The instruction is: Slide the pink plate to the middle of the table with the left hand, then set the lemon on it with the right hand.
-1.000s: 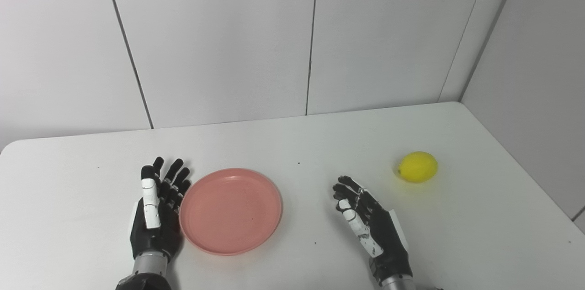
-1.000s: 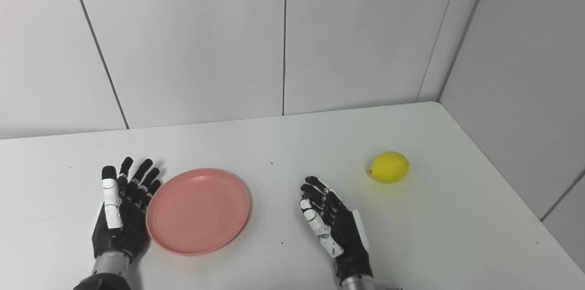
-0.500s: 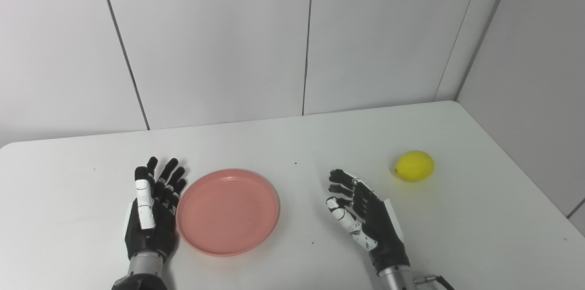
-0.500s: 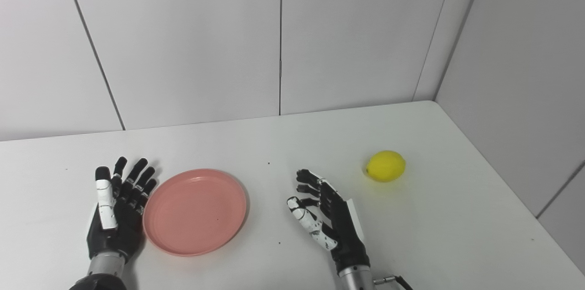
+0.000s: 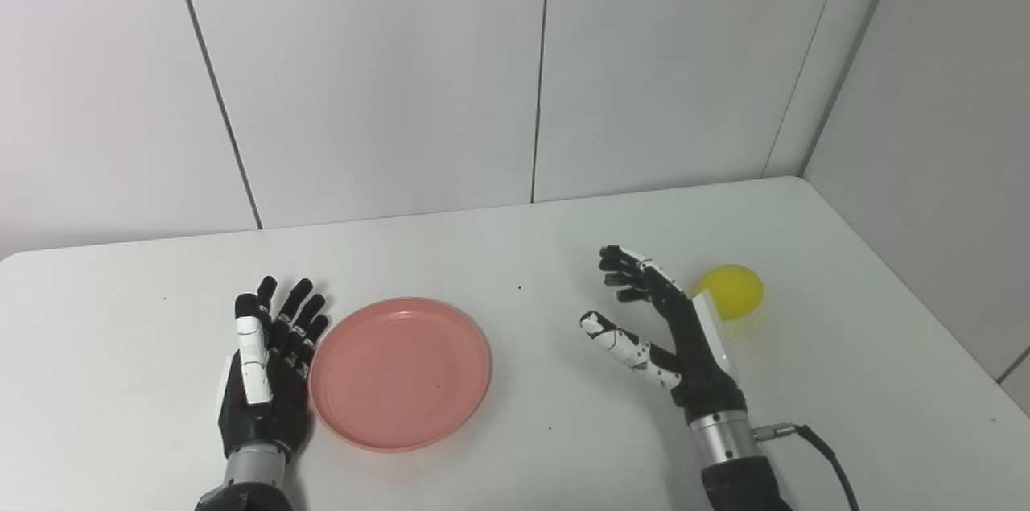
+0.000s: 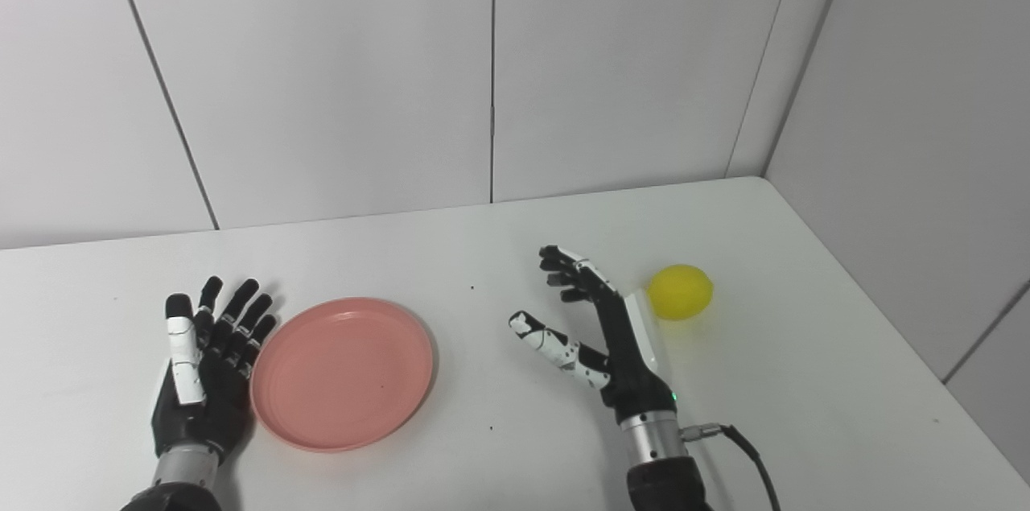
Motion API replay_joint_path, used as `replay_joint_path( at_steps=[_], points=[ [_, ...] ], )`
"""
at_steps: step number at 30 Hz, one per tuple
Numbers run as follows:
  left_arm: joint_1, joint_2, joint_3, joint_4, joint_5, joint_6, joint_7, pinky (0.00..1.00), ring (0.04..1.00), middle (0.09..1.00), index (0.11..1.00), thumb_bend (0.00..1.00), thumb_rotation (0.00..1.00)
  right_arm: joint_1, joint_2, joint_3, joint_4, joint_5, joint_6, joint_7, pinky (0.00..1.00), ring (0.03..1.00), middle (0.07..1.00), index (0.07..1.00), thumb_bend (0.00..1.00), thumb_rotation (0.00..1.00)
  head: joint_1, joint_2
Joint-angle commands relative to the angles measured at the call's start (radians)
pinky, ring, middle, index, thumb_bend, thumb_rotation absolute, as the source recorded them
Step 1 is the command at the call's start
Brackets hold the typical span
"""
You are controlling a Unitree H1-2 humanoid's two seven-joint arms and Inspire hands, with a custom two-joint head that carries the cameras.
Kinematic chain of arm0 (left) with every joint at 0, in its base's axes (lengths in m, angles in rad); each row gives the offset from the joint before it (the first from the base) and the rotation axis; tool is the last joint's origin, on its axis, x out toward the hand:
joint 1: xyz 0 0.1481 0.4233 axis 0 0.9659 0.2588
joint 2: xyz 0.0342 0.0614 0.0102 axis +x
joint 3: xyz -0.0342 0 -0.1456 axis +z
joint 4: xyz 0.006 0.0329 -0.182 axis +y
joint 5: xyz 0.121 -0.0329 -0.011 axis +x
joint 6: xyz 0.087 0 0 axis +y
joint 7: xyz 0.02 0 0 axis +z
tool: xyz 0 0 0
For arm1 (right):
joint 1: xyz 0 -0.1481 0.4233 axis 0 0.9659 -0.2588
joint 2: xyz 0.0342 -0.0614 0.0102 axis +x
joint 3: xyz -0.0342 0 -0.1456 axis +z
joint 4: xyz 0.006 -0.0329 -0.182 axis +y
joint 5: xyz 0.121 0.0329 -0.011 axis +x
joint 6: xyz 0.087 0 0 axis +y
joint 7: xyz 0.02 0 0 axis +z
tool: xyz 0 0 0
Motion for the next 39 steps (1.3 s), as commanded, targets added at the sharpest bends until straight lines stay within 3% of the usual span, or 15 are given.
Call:
replay_joint_path(
  at_steps=[1, 9, 16, 20, 35, 39],
  points=[
    [-0.003, 0.005, -0.002, 0.012, 0.003, 0.013, 0.002, 0.93, 0.897, 0.898, 0.998, 0.84, 0.85, -0.053, -0.045, -0.023, -0.059, -0.033, 0.016, -0.004, 0.68, 0.708, 0.710, 0.734, 0.71, 0.74, 0.000, 0.000],
    [-0.003, 0.003, -0.001, 0.014, -0.001, 0.012, 0.001, 0.92, 0.893, 0.896, 0.996, 0.84, 0.84, -0.106, -0.151, -0.024, -0.039, -0.113, -0.027, -0.008, 0.64, 0.702, 0.703, 0.681, 0.73, 0.70, 0.001, 0.000],
    [-0.004, 0.004, -0.003, 0.013, 0.000, 0.017, 0.000, 0.93, 0.896, 0.896, 1.000, 0.84, 0.85, -0.135, -0.208, -0.005, -0.006, -0.219, -0.046, -0.035, 0.62, 0.685, 0.693, 0.651, 0.74, 0.67, 0.001, -0.002],
    [-0.003, 0.004, -0.004, 0.010, 0.003, 0.018, 0.003, 0.92, 0.891, 0.894, 0.998, 0.84, 0.85, -0.143, -0.235, -0.008, -0.003, -0.291, -0.010, -0.033, 0.60, 0.674, 0.687, 0.646, 0.77, 0.71, 0.001, -0.002],
    [-0.007, 0.005, -0.007, 0.028, -0.002, 0.011, -0.009, 0.94, 0.902, 0.898, 1.000, 0.84, 0.86, -0.141, -0.370, -0.046, 0.103, -0.315, -0.047, -0.067, 0.64, 0.667, 0.671, 0.620, 0.76, 0.69, 0.006, -0.006],
    [-0.006, 0.004, -0.006, 0.025, -0.004, 0.009, -0.015, 0.95, 0.904, 0.900, 1.000, 0.83, 0.86, -0.141, -0.391, -0.045, 0.118, -0.329, -0.027, -0.065, 0.65, 0.673, 0.674, 0.622, 0.77, 0.70, 0.007, -0.005]
  ],
)
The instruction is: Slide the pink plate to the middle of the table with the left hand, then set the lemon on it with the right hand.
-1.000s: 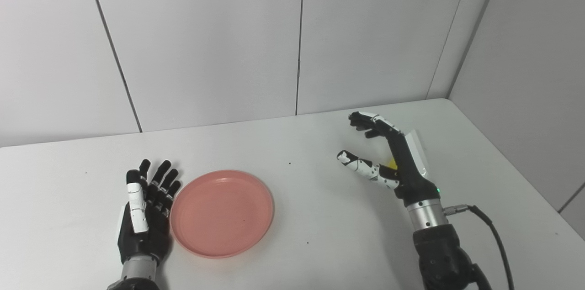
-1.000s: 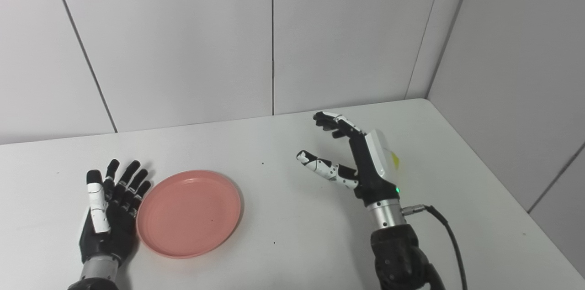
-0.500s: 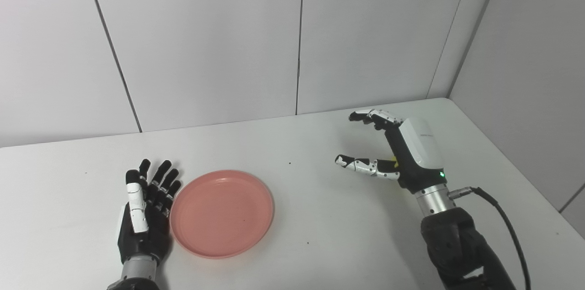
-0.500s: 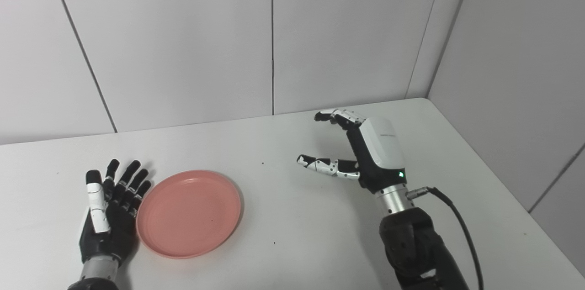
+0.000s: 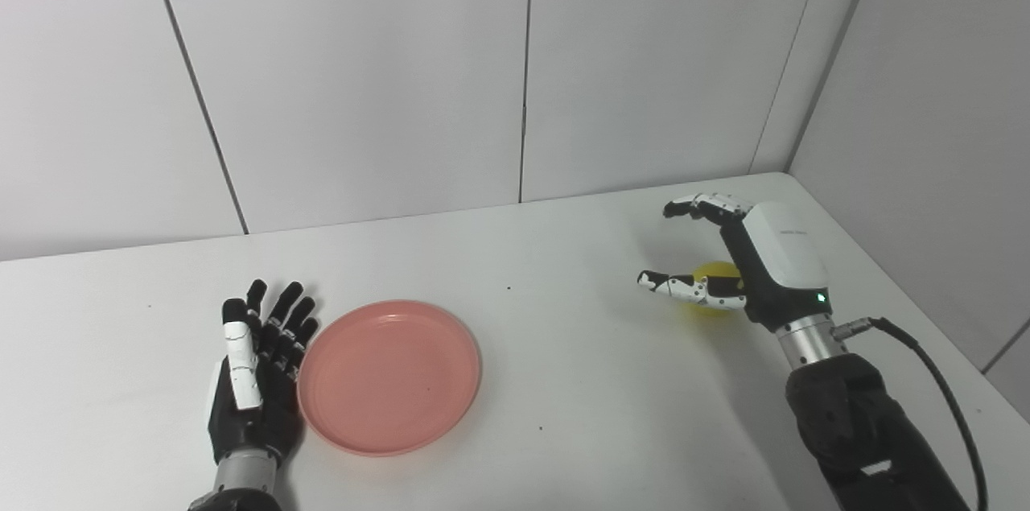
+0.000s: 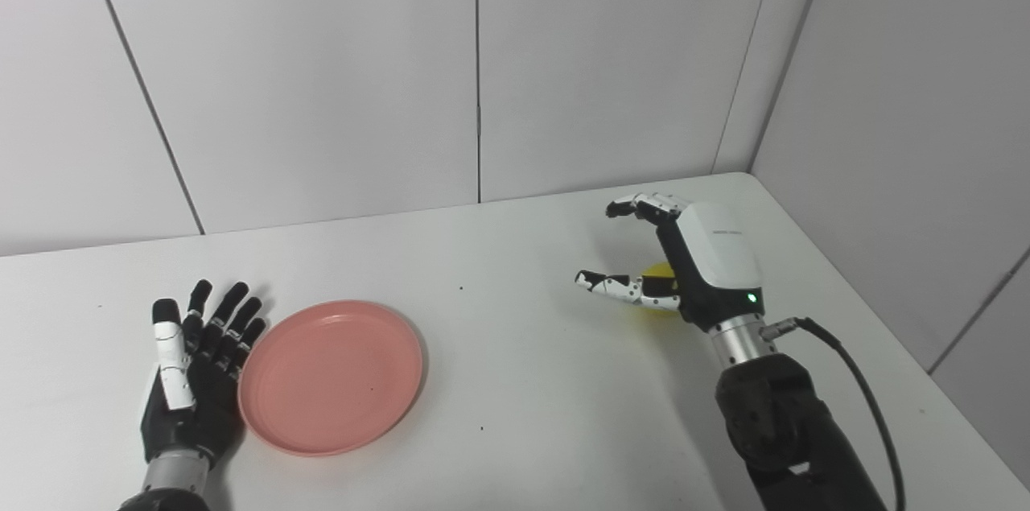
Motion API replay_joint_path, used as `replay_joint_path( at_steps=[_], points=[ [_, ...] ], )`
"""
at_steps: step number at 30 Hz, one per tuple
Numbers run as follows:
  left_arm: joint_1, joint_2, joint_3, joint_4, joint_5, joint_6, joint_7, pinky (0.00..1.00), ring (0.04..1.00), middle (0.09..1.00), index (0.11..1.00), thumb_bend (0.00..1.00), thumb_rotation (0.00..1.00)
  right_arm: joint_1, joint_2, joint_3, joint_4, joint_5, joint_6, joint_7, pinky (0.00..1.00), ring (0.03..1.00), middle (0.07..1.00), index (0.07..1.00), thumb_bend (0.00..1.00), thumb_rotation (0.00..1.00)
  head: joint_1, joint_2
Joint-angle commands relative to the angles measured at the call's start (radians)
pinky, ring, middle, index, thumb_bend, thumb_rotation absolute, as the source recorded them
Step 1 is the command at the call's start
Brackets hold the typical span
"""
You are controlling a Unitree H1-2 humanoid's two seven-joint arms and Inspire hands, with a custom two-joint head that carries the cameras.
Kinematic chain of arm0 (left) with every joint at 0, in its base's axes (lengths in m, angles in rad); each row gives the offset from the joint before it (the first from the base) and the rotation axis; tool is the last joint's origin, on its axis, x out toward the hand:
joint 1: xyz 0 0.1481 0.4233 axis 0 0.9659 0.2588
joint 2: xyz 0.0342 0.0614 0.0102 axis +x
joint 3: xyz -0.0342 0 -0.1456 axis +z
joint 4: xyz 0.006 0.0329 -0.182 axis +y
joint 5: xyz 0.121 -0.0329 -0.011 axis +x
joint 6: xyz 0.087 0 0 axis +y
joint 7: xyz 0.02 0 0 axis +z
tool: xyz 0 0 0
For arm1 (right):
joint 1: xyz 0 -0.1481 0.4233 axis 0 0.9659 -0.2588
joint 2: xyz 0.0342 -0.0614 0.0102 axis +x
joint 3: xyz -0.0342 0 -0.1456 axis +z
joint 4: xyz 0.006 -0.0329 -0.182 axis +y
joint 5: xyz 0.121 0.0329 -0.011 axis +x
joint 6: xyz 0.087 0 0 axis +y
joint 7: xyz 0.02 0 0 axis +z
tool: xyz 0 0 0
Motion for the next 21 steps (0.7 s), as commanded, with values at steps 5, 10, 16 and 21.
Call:
replay_joint_path(
  at_steps=[5, 10, 16, 21],
  points=[
    [0.004, -0.002, -0.005, 0.001, -0.004, 0.023, 0.001, 0.95, 0.902, 0.890, 1.000, 0.83, 0.86, -0.029, -0.050, -0.020, -0.003, 0.005, -0.021, -0.027, 0.63, 0.670, 0.668, 0.627, 0.76, 0.67, 0.004, 0.000],
    [0.005, -0.006, -0.003, 0.000, -0.009, 0.027, 0.003, 0.95, 0.901, 0.887, 1.000, 0.83, 0.85, -0.025, -0.070, -0.018, 0.012, 0.001, -0.007, -0.016, 0.63, 0.674, 0.674, 0.639, 0.74, 0.66, 0.005, -0.002],
    [0.006, -0.010, -0.001, 0.007, -0.014, 0.020, 0.005, 0.95, 0.900, 0.891, 1.000, 0.82, 0.84, -0.031, -0.085, -0.016, 0.062, -0.011, -0.021, -0.046, 0.62, 0.668, 0.671, 0.631, 0.74, 0.64, 0.009, -0.002],
    [0.008, -0.010, 0.001, 0.013, -0.018, 0.016, 0.004, 0.95, 0.895, 0.889, 1.000, 0.82, 0.84, -0.035, -0.095, -0.003, 0.106, -0.017, -0.039, -0.074, 0.65, 0.689, 0.691, 0.650, 0.74, 0.69, 0.012, -0.004]
  ],
)
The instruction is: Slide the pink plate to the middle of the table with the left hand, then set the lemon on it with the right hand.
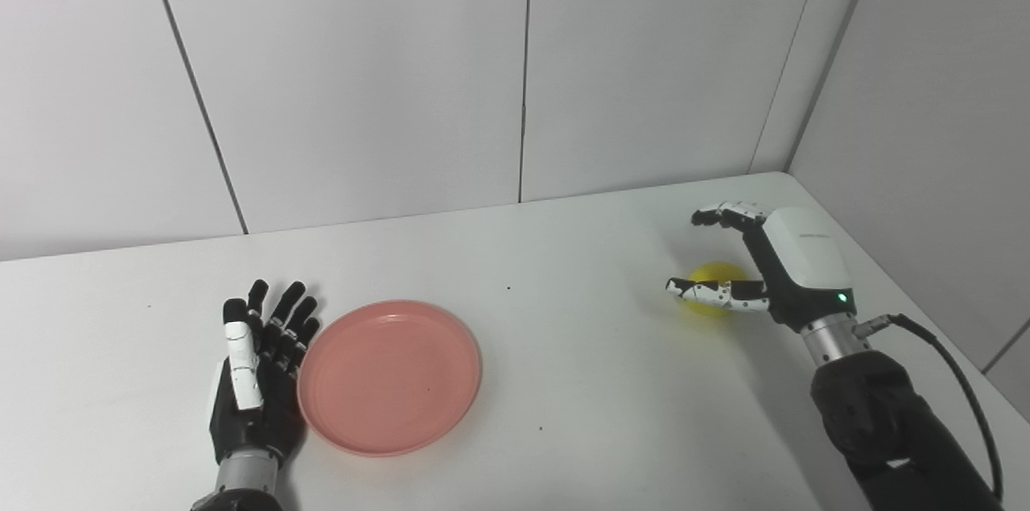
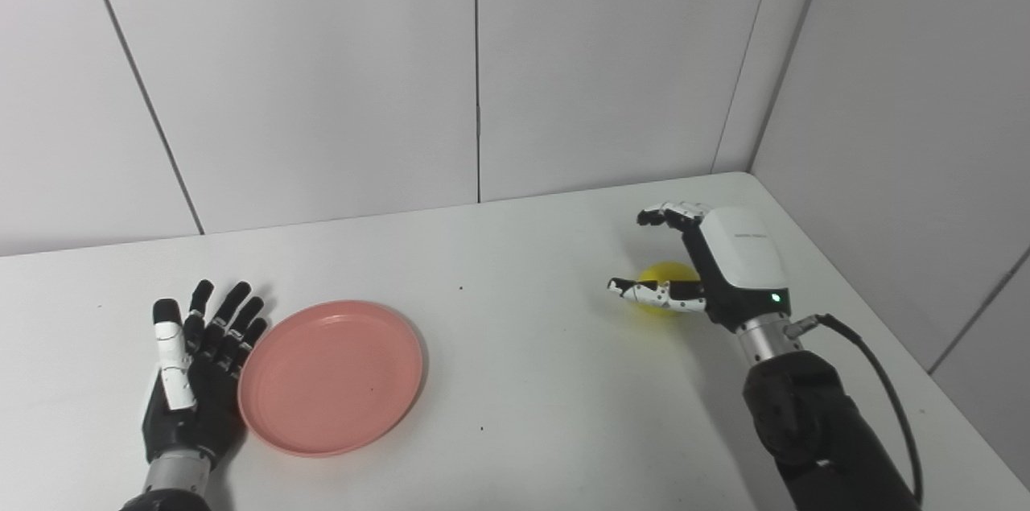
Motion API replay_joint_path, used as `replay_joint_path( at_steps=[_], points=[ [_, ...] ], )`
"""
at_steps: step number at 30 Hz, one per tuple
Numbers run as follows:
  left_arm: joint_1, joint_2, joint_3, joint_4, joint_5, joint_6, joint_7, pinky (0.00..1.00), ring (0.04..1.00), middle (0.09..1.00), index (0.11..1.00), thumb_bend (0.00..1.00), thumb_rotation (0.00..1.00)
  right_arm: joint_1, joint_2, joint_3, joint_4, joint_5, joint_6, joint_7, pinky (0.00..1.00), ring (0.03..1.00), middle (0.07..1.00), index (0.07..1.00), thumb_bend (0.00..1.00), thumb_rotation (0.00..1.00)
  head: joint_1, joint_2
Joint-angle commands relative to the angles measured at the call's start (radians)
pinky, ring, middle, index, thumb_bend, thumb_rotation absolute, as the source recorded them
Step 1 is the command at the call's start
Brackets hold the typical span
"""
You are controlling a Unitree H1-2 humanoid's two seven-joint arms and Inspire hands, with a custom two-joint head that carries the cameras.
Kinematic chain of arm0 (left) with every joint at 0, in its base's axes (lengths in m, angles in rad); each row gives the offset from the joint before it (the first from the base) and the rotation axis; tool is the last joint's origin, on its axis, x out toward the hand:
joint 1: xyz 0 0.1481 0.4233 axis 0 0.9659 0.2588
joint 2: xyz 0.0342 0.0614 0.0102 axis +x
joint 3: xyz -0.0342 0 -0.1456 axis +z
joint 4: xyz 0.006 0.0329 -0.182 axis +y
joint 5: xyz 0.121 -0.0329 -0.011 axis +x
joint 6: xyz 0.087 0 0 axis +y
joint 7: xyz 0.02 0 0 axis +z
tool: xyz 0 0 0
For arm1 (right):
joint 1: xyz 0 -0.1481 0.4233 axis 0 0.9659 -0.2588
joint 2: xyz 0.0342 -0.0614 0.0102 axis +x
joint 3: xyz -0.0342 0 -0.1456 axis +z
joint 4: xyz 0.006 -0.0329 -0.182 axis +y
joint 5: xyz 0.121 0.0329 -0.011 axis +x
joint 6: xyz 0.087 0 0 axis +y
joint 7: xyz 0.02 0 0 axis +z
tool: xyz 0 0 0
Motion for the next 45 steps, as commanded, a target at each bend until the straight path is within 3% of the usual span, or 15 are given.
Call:
replay_joint_path(
  at_steps=[1, 12, 20, 33, 45],
  points=[
    [0.008, -0.005, -0.001, 0.015, -0.004, 0.013, 0.004, 0.95, 0.895, 0.889, 1.000, 0.82, 0.84, -0.038, -0.032, -0.003, -0.001, -0.003, -0.045, -0.049, 0.65, 0.688, 0.690, 0.650, 0.74, 0.68, 0.002, 0.000],
    [0.011, -0.006, -0.009, 0.014, 0.006, 0.016, 0.005, 0.95, 0.904, 0.893, 1.000, 0.81, 0.86, -0.076, -0.055, 0.053, 0.113, -0.049, -0.042, -0.091, 0.70, 0.721, 0.720, 0.668, 0.76, 0.71, 0.010, -0.008],
    [0.013, -0.009, -0.012, 0.015, 0.004, 0.013, 0.006, 0.94, 0.897, 0.889, 1.000, 0.81, 0.86, -0.096, -0.064, 0.096, 0.186, -0.059, -0.046, -0.115, 0.71, 0.720, 0.722, 0.677, 0.76, 0.65, 0.017, -0.017],
    [0.013, -0.012, -0.009, 0.030, 0.000, 0.003, 0.002, 0.95, 0.908, 0.897, 1.000, 0.81, 0.85, -0.133, -0.088, 0.143, 0.250, -0.070, -0.061, -0.153, 0.71, 0.710, 0.720, 0.677, 0.77, 0.69, 0.020, -0.027],
    [0.020, -0.017, -0.013, 0.007, 0.005, 0.018, 0.007, 0.95, 0.909, 0.898, 1.000, 0.81, 0.85, -0.131, -0.081, 0.143, 0.296, -0.027, -0.058, -0.140, 0.60, 0.656, 0.684, 0.639, 0.78, 0.65, 0.027, -0.020]
  ],
)
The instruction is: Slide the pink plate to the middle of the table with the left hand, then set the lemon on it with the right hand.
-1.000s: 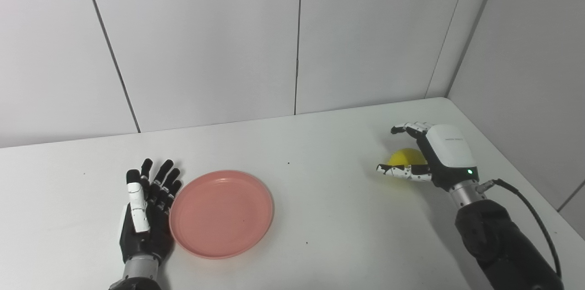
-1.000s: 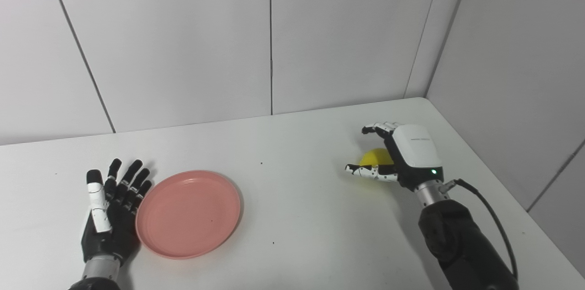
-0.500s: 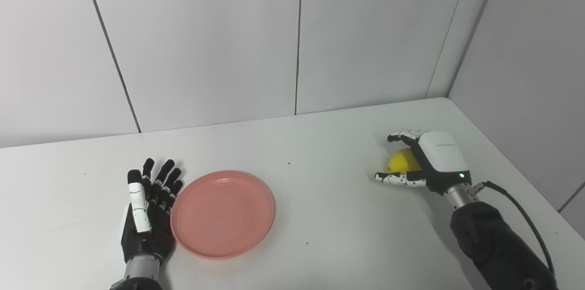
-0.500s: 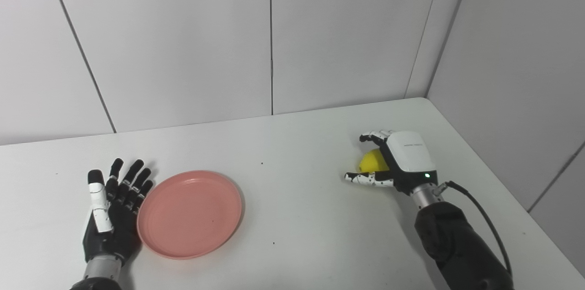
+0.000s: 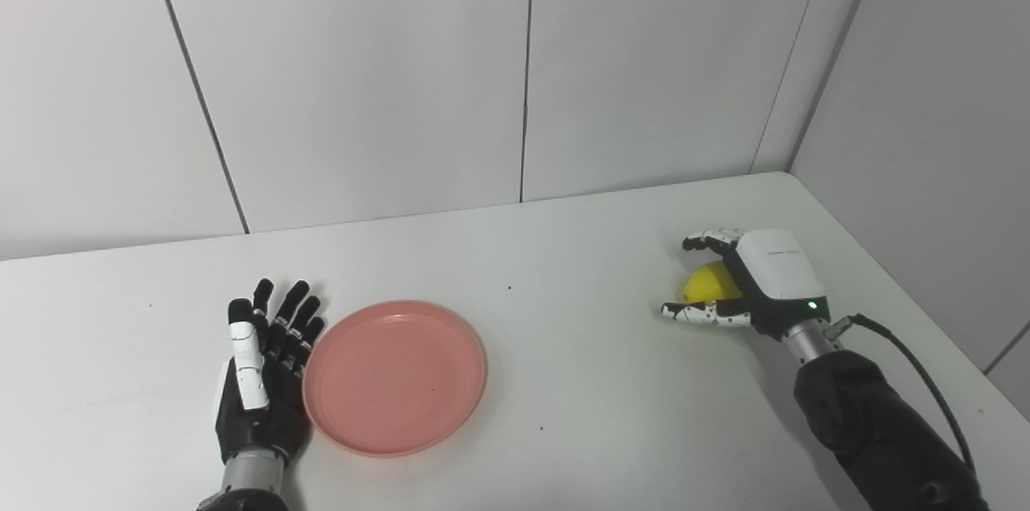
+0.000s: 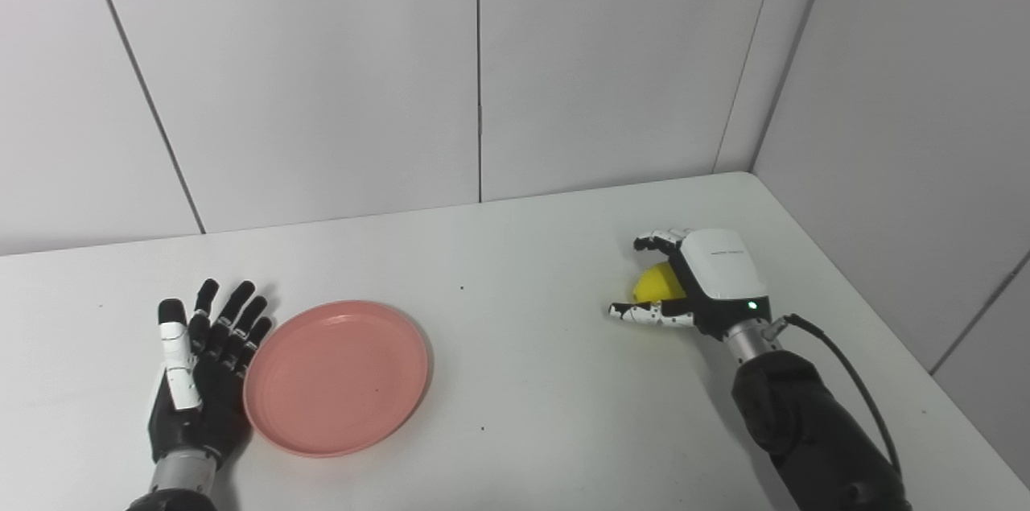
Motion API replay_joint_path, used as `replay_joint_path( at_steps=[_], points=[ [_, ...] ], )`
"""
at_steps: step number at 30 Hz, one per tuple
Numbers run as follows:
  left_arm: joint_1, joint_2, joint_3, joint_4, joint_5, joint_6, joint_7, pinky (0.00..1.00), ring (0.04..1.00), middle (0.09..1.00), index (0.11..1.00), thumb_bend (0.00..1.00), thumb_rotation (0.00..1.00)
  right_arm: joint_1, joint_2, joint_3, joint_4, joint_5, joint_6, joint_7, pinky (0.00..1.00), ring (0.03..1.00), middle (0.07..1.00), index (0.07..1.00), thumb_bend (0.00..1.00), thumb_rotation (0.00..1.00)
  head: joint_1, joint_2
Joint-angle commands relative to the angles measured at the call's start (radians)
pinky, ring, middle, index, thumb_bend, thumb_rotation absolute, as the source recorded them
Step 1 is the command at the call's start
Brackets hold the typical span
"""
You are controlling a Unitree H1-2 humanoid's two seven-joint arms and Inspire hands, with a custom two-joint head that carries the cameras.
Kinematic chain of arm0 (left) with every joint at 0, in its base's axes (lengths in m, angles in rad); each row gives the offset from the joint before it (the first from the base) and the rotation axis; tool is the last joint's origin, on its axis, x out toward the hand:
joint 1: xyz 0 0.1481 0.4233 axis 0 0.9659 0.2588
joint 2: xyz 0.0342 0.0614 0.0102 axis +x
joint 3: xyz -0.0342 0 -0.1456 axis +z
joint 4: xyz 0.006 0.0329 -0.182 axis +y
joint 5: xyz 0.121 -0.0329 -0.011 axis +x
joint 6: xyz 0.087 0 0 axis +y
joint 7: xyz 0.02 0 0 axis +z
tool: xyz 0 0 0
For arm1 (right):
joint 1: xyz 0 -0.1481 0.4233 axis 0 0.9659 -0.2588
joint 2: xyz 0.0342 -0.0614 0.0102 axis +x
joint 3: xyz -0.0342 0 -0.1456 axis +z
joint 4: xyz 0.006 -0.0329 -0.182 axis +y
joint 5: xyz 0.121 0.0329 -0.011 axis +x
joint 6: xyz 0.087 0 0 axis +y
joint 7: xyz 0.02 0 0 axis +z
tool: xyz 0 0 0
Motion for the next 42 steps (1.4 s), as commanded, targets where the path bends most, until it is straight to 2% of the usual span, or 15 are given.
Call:
replay_joint_path(
  at_steps=[1, 5, 6, 8, 10, 13, 15, 18, 21, 26, 32, 34, 38, 40, 42],
  points=[
    [0.017, -0.007, -0.006, 0.004, 0.004, 0.024, 0.010, 0.95, 0.909, 0.898, 1.000, 0.81, 0.85, -0.034, -0.026, -0.012, -0.010, 0.020, -0.026, -0.019, 0.60, 0.655, 0.683, 0.638, 0.78, 0.65, -0.001, 0.003],
    [0.016, -0.007, -0.004, 0.002, 0.002, 0.028, 0.013, 0.95, 0.908, 0.894, 1.000, 0.80, 0.84, -0.022, -0.023, -0.013, -0.009, 0.047, -0.020, -0.003, 0.55, 0.601, 0.641, 0.622, 0.77, 0.61, -0.002, 0.004],
    [0.016, -0.007, -0.004, 0.002, 0.002, 0.028, 0.013, 0.95, 0.908, 0.894, 1.000, 0.80, 0.84, -0.021, -0.023, -0.010, 0.004, 0.046, -0.027, -0.014, 0.55, 0.596, 0.636, 0.620, 0.77, 0.61, -0.001, 0.005],
    [0.015, -0.006, -0.006, 0.002, 0.005, 0.027, 0.013, 0.95, 0.914, 0.898, 1.000, 0.79, 0.85, -0.021, -0.022, -0.002, 0.033, 0.043, -0.047, -0.042, 0.45, 0.529, 0.575, 0.573, 0.76, 0.55, 0.001, 0.004],
    [0.015, -0.002, -0.009, 0.003, 0.009, 0.026, 0.011, 0.95, 0.915, 0.899, 1.000, 0.78, 0.85, -0.023, -0.018, 0.005, 0.063, 0.039, -0.064, -0.069, 0.43, 0.511, 0.558, 0.560, 0.75, 0.53, 0.002, 0.005],
    [0.015, 0.001, -0.010, 0.005, 0.008, 0.028, 0.009, 0.96, 0.922, 0.902, 1.000, 0.78, 0.86, -0.028, -0.006, 0.015, 0.090, 0.036, -0.055, -0.084, 0.36, 0.437, 0.507, 0.512, 0.69, 0.43, 0.003, 0.006],
    [0.016, 0.000, -0.009, 0.002, 0.008, 0.030, 0.012, 0.95, 0.917, 0.899, 1.000, 0.77, 0.85, -0.033, 0.004, 0.023, 0.103, 0.033, -0.045, -0.097, 0.31, 0.383, 0.465, 0.480, 0.65, 0.39, 0.002, 0.008],
    [0.018, 0.000, -0.011, -0.002, 0.012, 0.029, 0.016, 0.95, 0.912, 0.896, 1.000, 0.77, 0.85, -0.046, 0.010, 0.032, 0.141, 0.046, -0.068, -0.122, 0.25, 0.311, 0.390, 0.441, 0.60, 0.45, 0.001, 0.010],
    [0.020, -0.004, -0.010, -0.009, 0.007, 0.036, 0.018, 0.94, 0.909, 0.894, 1.000, 0.77, 0.84, -0.049, 0.011, 0.041, 0.153, 0.057, -0.073, -0.124, 0.19, 0.238, 0.306, 0.381, 0.60, 0.60, 0.001, 0.010],
    [0.022, -0.005, -0.011, -0.004, 0.005, 0.036, 0.017, 0.94, 0.912, 0.896, 1.000, 0.77, 0.85, -0.032, 0.015, 0.037, 0.116, 0.074, -0.051, -0.102, 0.23, 0.285, 0.353, 0.457, 0.65, 0.59, 0.002, 0.012],
    [0.024, -0.009, -0.011, -0.004, 0.007, 0.035, 0.021, 0.93, 0.903, 0.892, 1.000, 0.78, 0.85, -0.024, 0.013, 0.040, 0.106, 0.095, -0.062, -0.092, 0.24, 0.301, 0.366, 0.466, 0.63, 0.55, 0.006, 0.013],
    [0.026, -0.010, -0.011, -0.005, 0.004, 0.033, 0.020, 0.94, 0.904, 0.895, 1.000, 0.79, 0.85, -0.026, 0.012, 0.041, 0.110, 0.098, -0.072, -0.098, 0.21, 0.260, 0.324, 0.423, 0.64, 0.52, 0.008, 0.013],
    [0.028, -0.014, -0.014, -0.014, 0.005, 0.039, 0.023, 0.93, 0.899, 0.891, 1.000, 0.79, 0.84, -0.023, 0.008, 0.041, 0.076, 0.109, -0.074, -0.078, 0.26, 0.312, 0.374, 0.471, 0.64, 0.53, 0.008, 0.014],
    [0.029, -0.015, -0.014, -0.017, 0.005, 0.040, 0.025, 0.93, 0.894, 0.888, 1.000, 0.80, 0.84, -0.026, 0.007, 0.042, 0.079, 0.112, -0.087, -0.079, 0.24, 0.290, 0.354, 0.450, 0.63, 0.52, 0.010, 0.014],
    [0.030, -0.016, -0.015, -0.015, 0.004, 0.037, 0.025, 0.93, 0.896, 0.890, 1.000, 0.80, 0.84, -0.031, 0.005, 0.045, 0.082, 0.109, -0.107, -0.090, 0.18, 0.223, 0.290, 0.370, 0.64, 0.51, 0.012, 0.015]
  ],
)
